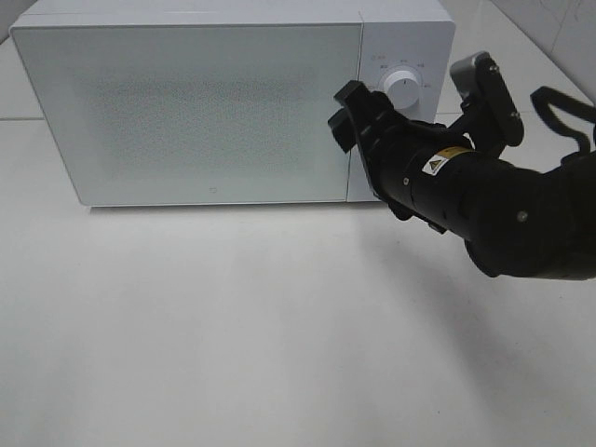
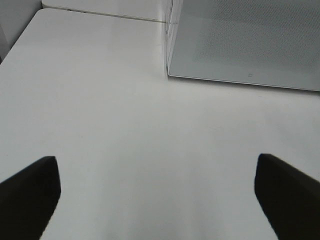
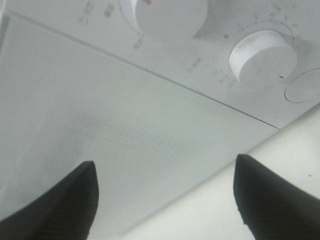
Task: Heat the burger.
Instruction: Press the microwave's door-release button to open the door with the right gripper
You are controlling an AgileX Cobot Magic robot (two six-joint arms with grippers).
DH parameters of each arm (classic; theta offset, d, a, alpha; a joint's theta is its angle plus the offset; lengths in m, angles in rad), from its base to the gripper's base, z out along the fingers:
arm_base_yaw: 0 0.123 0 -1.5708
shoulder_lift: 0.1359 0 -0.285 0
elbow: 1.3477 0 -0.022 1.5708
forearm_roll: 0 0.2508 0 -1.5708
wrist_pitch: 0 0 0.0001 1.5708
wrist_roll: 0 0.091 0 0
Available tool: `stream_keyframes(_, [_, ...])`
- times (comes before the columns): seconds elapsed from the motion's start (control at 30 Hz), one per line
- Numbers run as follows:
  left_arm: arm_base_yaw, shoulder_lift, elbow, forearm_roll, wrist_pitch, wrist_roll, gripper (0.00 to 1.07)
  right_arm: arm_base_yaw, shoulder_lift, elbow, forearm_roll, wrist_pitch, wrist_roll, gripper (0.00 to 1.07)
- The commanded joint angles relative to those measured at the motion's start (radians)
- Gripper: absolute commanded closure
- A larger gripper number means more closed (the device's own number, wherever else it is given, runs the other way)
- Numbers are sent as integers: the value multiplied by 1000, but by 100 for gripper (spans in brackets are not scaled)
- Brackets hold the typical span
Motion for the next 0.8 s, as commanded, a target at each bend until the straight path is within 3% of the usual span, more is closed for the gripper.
stream_keyframes(0.03, [1,-17,3,-2,-12,3,9,-13,-55,2,-12,169,-224,35])
stream_keyframes(0.27, [1,-17,3,-2,-12,3,9,-63,-138,2,-120,464,-431,35])
stream_keyframes(0.33, [1,-17,3,-2,-12,3,9,-92,-186,-3,-244,607,-447,35])
stream_keyframes(0.57, [1,-17,3,-2,-12,3,9,-115,-309,-48,-495,961,-442,35])
stream_keyframes(0.8, [1,-17,3,-2,-12,3,9,-115,-422,-56,-559,1181,-442,35])
